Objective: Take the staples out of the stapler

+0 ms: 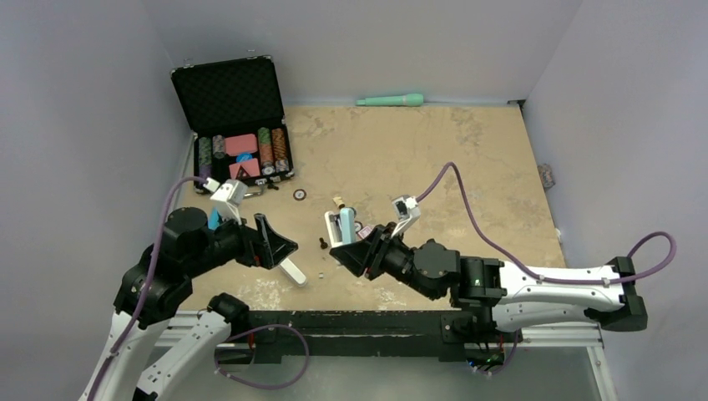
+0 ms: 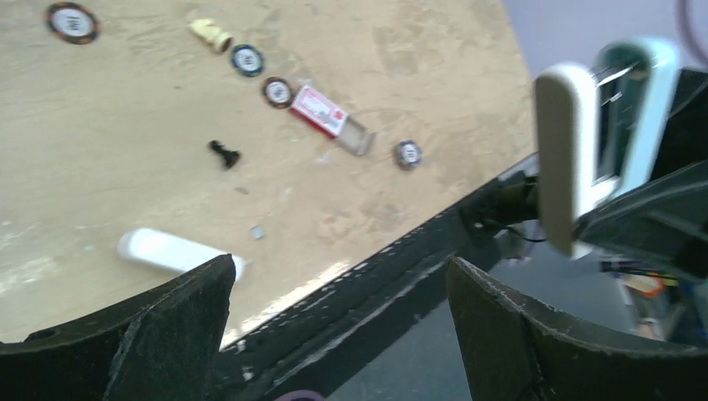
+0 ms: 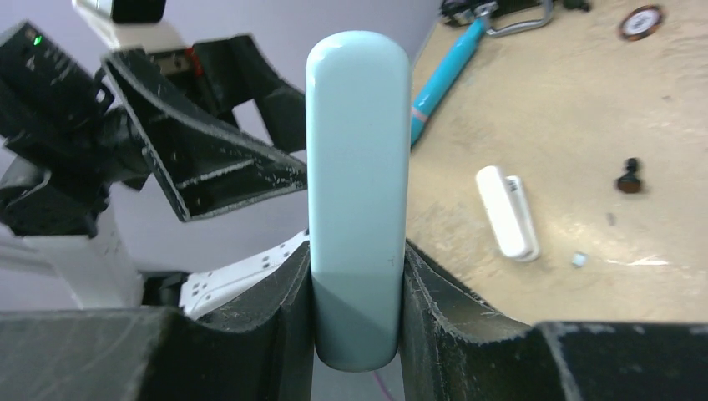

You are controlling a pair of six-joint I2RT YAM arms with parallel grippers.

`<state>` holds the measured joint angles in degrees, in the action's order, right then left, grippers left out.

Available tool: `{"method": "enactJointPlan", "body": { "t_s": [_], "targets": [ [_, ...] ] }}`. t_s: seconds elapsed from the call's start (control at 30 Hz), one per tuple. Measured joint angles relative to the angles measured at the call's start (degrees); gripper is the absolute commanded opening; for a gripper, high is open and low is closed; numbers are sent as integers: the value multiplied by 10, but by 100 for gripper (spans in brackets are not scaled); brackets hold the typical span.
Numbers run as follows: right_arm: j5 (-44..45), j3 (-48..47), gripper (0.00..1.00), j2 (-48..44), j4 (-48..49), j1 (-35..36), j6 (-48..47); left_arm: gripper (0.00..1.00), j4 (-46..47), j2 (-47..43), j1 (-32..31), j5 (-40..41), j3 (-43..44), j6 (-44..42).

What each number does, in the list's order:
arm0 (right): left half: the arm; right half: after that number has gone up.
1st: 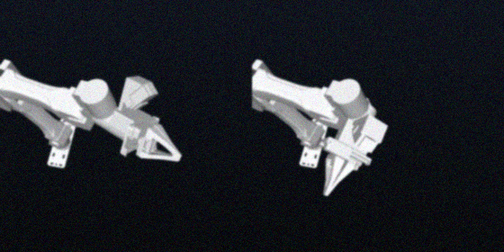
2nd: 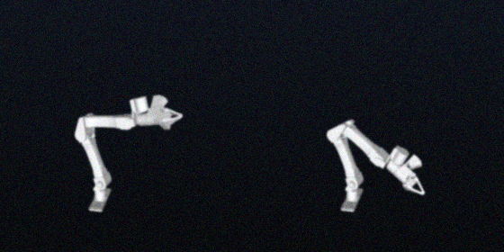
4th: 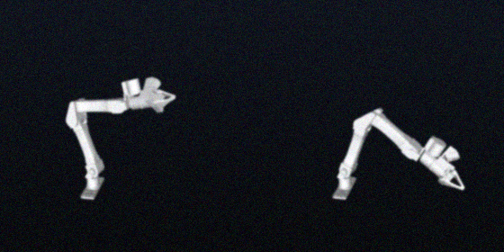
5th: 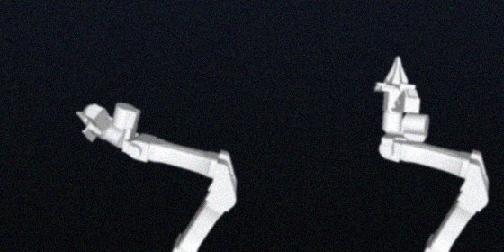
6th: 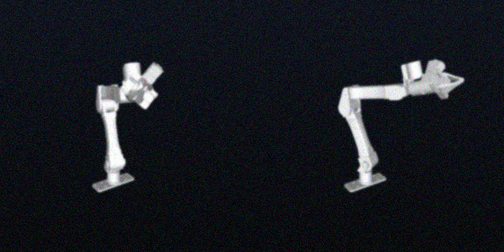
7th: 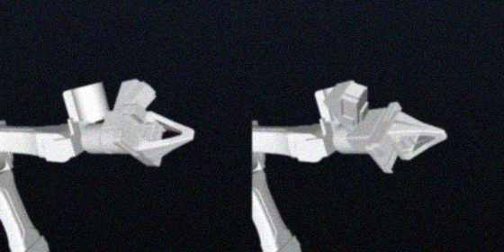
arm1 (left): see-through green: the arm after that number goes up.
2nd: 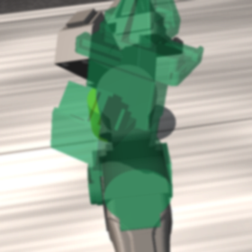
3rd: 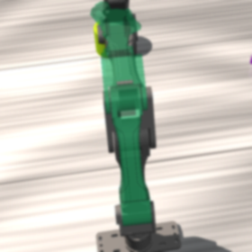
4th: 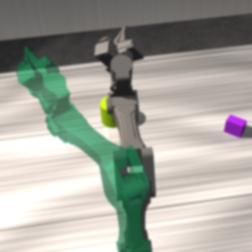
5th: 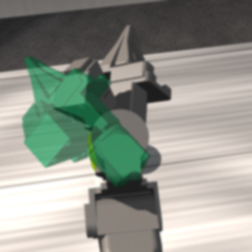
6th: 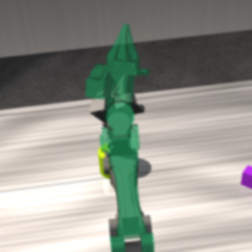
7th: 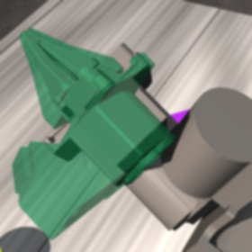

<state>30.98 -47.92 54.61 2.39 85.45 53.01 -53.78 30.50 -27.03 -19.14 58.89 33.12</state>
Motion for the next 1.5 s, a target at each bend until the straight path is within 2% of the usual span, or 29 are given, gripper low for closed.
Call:
{"method": "enactJointPlan", "body": {
  "t_s": [0.17,0.3,0.53,0.63,0.77,1.07,1.33,1.5],
  "targets": [
    [-31,-4,0,-17,-63,-73,-2,100,-16,0,0,73,-40,-54],
    [-56,-14,0,-17,-116,-142,-20,100,-18,-4,0,96,-77,-73],
    [-114,-18,0,-2,-162,-312,-81,99,-11,-20,0,119,-82,-87],
    [-148,-19,0,26,-166,-400,-116,99,-11,-26,0,121,-82,-87],
    [-175,-37,0,103,-168,-474,-155,98,-8,-34,0,122,-82,-88],
    [-207,-80,0,276,-161,-536,-212,97,-5,-34,0,123,-82,-88],
    [-225,-150,0,384,-144,-540,-231,97,-3,-34,4,120,-86,-89],
    [-229,-155,0,424,-137,-540,-215,97,-3,-34,7,119,-87,-89]
  ]
}}
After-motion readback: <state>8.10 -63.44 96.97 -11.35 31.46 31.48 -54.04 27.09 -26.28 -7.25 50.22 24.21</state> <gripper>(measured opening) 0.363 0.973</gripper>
